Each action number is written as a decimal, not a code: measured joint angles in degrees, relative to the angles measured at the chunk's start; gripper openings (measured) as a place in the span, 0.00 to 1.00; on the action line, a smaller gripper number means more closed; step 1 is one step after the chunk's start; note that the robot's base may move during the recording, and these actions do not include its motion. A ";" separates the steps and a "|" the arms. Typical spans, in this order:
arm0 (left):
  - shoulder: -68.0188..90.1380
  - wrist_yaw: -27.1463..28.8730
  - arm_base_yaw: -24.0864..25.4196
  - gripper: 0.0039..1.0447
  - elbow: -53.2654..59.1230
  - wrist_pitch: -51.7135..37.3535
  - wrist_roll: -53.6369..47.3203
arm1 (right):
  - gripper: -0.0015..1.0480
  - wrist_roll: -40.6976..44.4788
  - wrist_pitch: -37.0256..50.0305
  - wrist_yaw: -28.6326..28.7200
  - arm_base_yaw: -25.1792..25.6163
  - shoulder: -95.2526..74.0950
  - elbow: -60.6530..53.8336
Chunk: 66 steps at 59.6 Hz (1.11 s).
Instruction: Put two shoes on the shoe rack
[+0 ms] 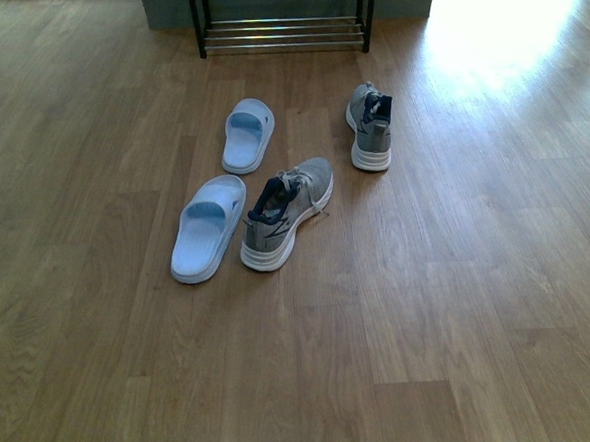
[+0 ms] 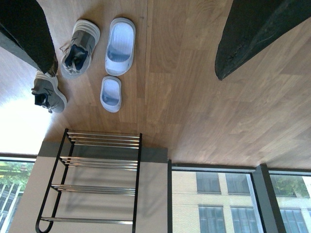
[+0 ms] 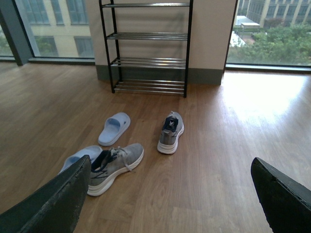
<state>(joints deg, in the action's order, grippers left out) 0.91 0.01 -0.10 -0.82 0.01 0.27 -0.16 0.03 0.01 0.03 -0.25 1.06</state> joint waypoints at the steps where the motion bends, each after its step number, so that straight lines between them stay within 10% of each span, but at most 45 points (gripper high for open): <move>1: 0.00 0.00 0.00 0.91 0.00 0.02 -0.02 | 0.91 0.00 0.00 0.00 0.00 0.00 0.00; 66: 0.00 0.00 0.00 0.91 0.00 0.00 0.00 | 0.91 0.00 0.00 0.00 0.00 0.00 0.00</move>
<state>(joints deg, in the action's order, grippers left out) 0.91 0.01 -0.10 -0.82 0.01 0.27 -0.16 0.03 0.01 0.03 -0.25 1.06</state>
